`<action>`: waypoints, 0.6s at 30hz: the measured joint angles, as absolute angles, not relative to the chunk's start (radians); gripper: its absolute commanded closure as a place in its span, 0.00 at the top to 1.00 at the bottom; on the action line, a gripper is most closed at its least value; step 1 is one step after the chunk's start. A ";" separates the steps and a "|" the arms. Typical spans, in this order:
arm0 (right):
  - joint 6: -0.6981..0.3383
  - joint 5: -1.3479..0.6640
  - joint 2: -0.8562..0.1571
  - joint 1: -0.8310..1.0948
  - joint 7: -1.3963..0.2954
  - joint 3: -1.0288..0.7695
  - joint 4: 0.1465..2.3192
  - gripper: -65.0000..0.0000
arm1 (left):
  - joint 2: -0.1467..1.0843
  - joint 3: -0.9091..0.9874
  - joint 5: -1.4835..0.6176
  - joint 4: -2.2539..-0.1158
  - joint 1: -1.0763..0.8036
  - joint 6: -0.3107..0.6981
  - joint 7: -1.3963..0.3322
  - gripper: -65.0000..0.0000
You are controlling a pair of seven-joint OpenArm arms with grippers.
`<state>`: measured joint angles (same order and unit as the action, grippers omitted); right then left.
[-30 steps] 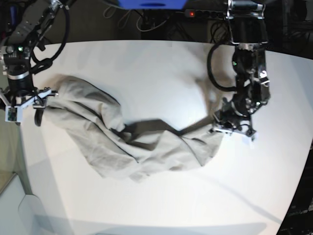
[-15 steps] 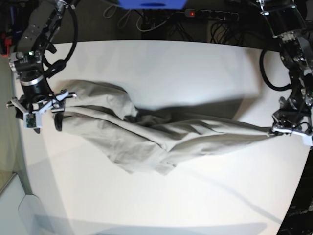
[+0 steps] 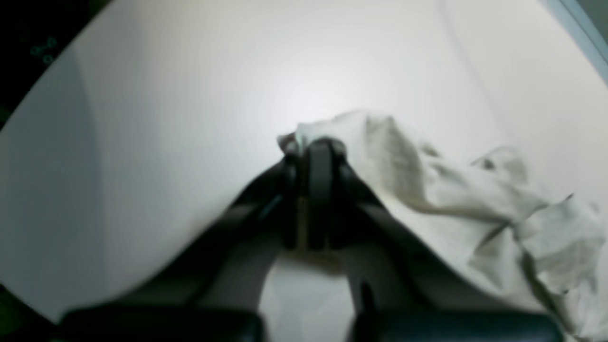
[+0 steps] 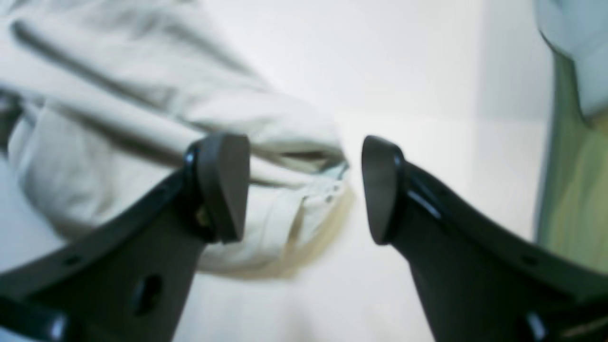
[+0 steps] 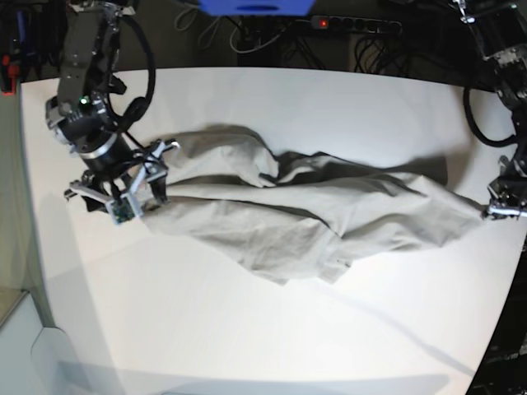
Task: Layout the t-shirt on the table in an organized manner, then fold the t-shirt properly
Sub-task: 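Move the right gripper onto the shirt's middle to grasp fabric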
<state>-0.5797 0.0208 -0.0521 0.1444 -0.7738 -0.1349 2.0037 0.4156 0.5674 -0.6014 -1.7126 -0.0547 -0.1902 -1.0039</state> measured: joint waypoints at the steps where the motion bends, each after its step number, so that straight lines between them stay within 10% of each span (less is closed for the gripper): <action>1: -0.580 0.024 -0.068 0.131 -0.803 -0.092 2.003 0.58 | 0.410 0.571 -0.590 -1.710 -0.070 -0.190 -1.002 0.01; 18: -0.580 0.008 -0.022 -0.198 -0.944 0.389 1.744 0.59 | 0.355 0.567 -0.596 -1.707 -0.171 -0.190 -1.000 0.01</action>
